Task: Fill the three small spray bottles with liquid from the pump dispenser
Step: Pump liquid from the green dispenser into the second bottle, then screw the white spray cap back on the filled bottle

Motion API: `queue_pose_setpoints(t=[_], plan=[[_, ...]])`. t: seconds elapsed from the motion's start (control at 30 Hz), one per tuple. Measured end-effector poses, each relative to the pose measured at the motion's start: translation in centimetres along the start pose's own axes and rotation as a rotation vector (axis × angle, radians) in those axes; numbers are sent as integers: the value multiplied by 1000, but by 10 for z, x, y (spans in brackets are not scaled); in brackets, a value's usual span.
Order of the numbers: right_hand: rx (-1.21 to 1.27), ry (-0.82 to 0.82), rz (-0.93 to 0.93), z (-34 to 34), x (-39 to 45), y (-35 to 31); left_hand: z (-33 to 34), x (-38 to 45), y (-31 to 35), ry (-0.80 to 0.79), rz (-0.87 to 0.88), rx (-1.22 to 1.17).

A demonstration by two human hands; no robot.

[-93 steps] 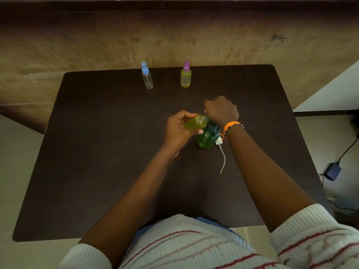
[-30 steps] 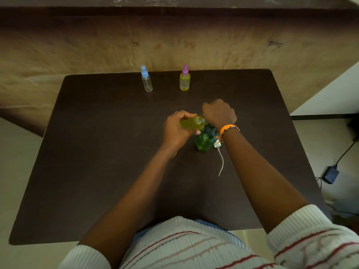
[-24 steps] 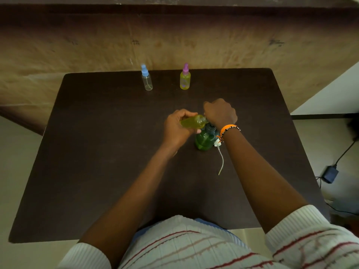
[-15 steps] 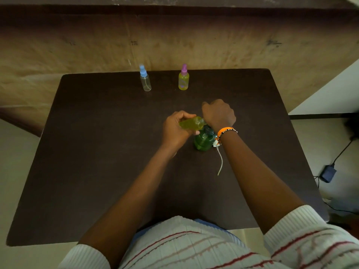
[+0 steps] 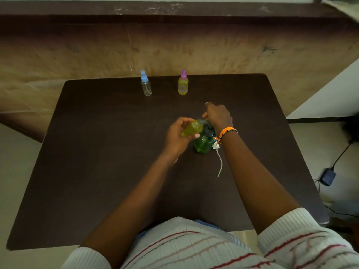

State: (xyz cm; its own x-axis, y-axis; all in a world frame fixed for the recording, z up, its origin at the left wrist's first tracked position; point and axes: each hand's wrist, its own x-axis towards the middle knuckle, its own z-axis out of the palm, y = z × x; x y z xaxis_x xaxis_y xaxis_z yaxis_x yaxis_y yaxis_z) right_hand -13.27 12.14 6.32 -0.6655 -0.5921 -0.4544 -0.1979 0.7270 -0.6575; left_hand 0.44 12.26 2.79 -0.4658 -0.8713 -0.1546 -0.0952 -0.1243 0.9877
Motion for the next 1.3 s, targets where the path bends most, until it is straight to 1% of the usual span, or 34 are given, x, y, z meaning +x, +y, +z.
queue_pose_setpoints(t=[0.17, 0.3, 0.37, 0.5, 0.57, 0.63, 0.7, 0.77, 0.87, 0.93, 1.0, 1.17, 1.3], plan=[[-9, 26, -9, 2, 7, 3, 1, -7, 0, -42, -30, -18], [84, 2, -18, -2, 7, 4, 4, -10, 0, -45, -45, -17], [169, -33, -21, -2, 7, 5, 5, -10, -1, -44, -41, -7], [469, -145, 3, -4, 6, 10, 5, -12, -1, -37, -26, -8], [600, -122, 8, -12, 7, 17, 3, -11, 1, -20, -9, 4], [638, -47, 11, -20, 7, 29, 0, -11, 3, -6, -5, 24], [525, 40, 16, -25, 11, 49, -2, -10, 5, 2, -5, 40], [275, 67, -8, -26, 11, 70, -1, -12, 7, 7, -4, 43], [-26, 35, -26, -18, 3, 92, -1, -14, 10, 7, 0, 28], [-146, 1, -66, -8, -1, 97, -1, -15, 11, 7, 1, 22], [-200, -9, -81, 1, -2, 100, -2, -16, 12, 11, 3, 17], [-258, 21, -46, 14, 3, 109, -5, -18, 16, 16, 11, 29], [-170, 71, -34, -2, 0, 99, -7, -18, 22, 26, 24, 13]])
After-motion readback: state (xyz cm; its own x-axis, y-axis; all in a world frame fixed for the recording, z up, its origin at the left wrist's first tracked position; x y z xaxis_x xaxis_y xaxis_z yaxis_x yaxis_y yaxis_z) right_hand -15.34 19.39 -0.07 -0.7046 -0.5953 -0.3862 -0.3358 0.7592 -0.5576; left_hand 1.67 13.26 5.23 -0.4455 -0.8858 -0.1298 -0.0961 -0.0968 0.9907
